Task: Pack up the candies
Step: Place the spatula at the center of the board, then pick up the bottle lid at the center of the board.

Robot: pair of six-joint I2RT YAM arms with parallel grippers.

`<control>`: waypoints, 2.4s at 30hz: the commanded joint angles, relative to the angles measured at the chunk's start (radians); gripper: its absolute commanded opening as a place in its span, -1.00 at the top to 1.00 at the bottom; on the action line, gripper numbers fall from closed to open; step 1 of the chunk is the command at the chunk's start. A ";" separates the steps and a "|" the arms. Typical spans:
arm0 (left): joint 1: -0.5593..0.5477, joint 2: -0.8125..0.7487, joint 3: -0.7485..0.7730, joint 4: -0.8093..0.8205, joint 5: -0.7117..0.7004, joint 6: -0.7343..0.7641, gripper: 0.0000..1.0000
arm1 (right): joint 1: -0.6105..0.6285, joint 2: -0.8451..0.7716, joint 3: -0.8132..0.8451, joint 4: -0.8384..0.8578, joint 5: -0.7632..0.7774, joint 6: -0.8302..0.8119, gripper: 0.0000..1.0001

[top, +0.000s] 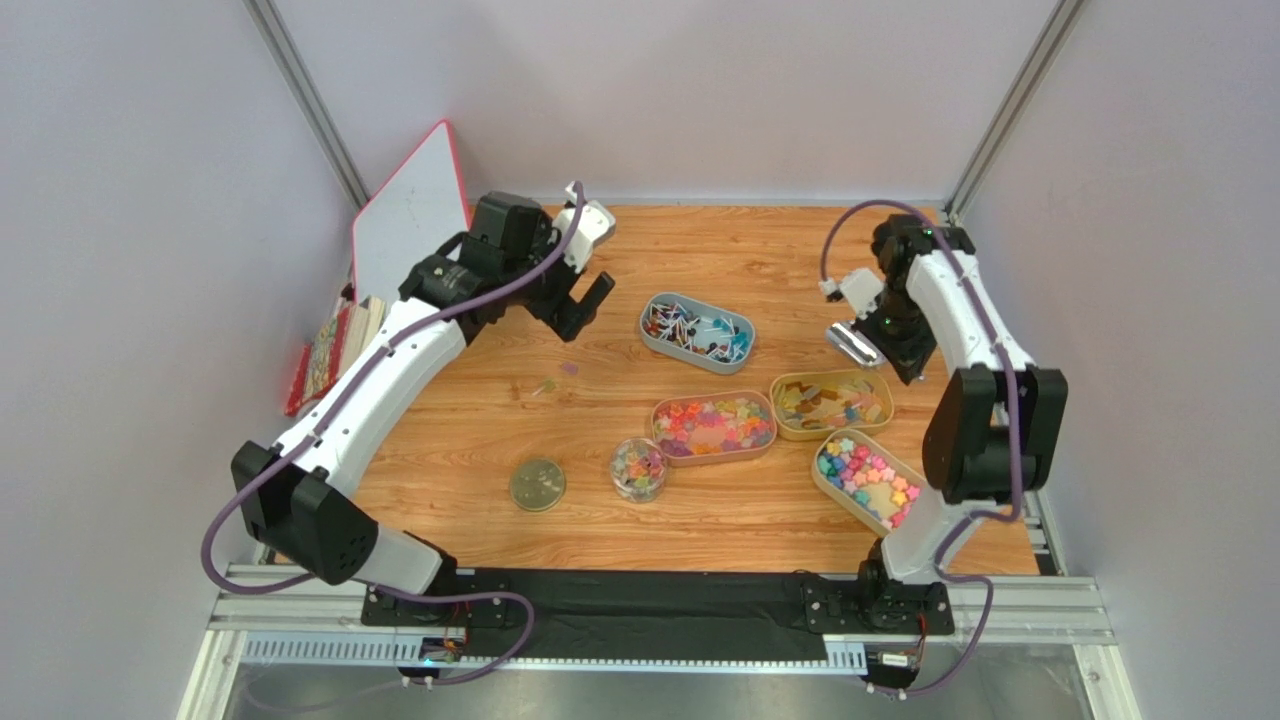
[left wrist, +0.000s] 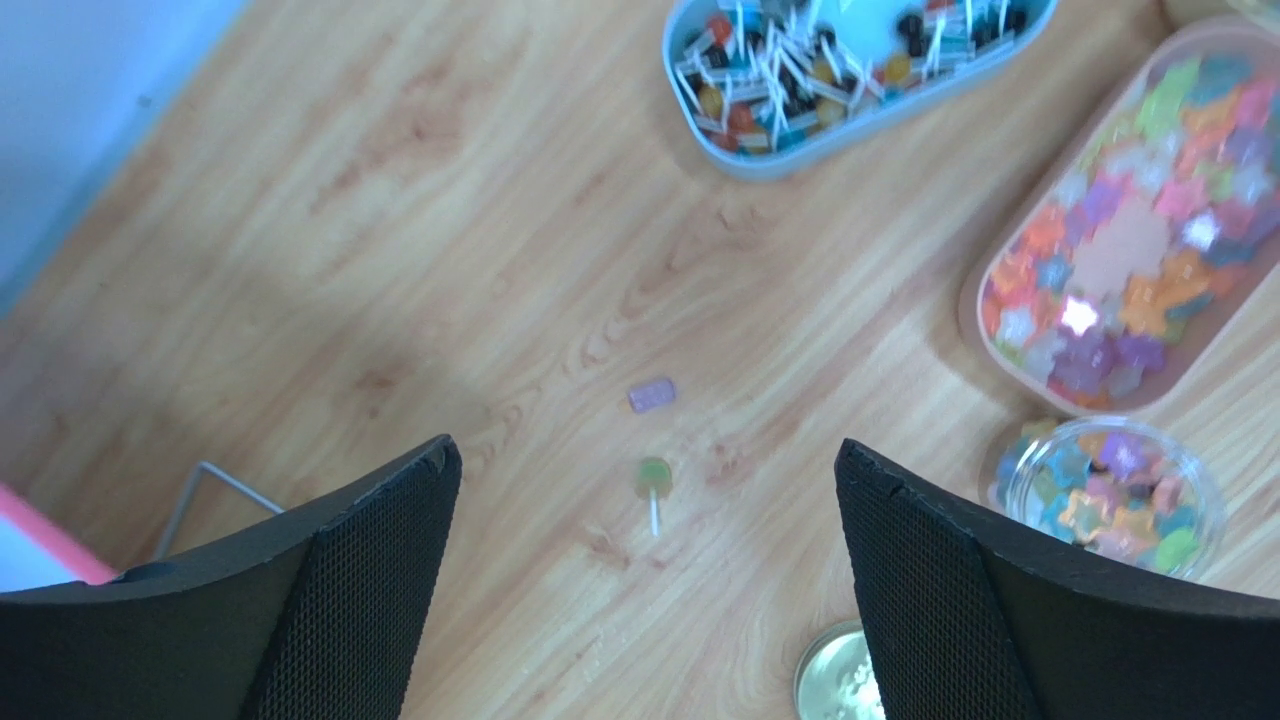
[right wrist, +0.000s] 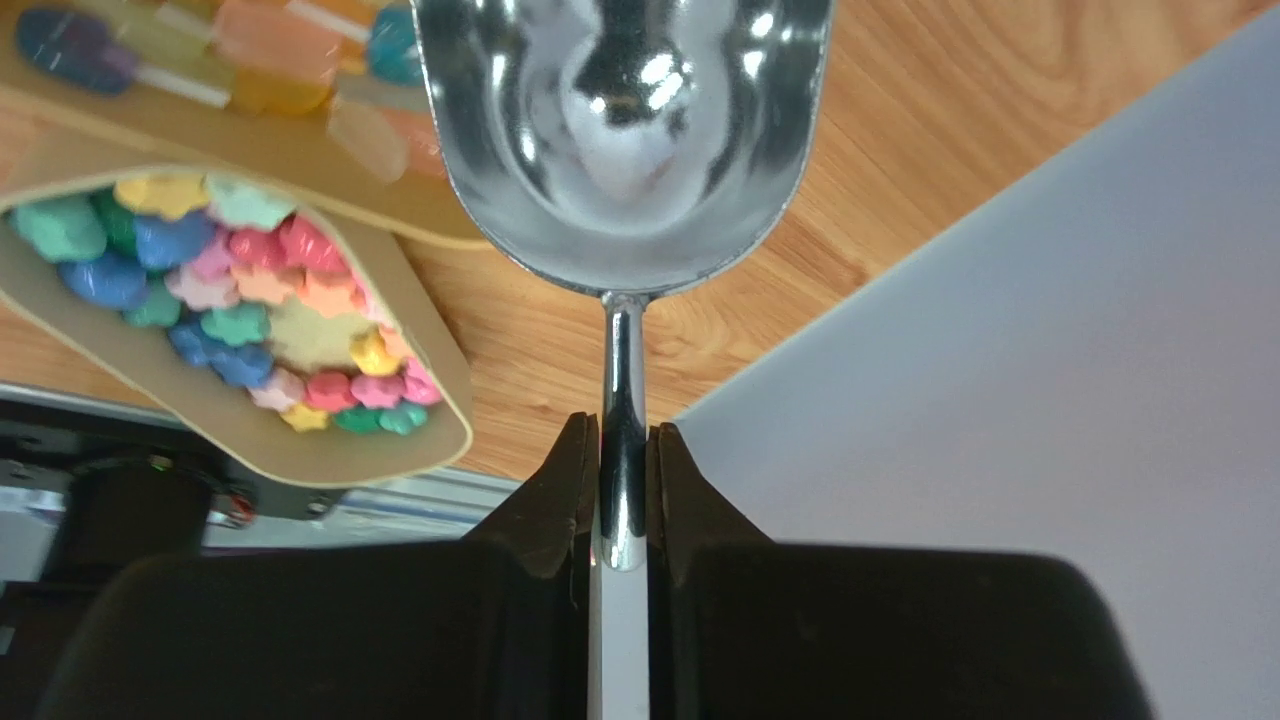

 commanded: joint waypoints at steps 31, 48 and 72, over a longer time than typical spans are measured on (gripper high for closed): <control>-0.104 0.016 0.231 -0.211 -0.220 0.156 -0.99 | -0.237 0.048 0.195 0.181 -0.634 0.085 -0.67; 0.108 -0.618 -0.269 -0.230 -0.115 0.138 -0.99 | 0.634 -0.057 0.043 0.124 -0.673 -0.335 -1.00; 0.547 -0.569 -0.177 -0.222 -0.244 -0.254 -0.97 | 1.068 0.466 0.285 0.602 -0.710 -0.326 -1.00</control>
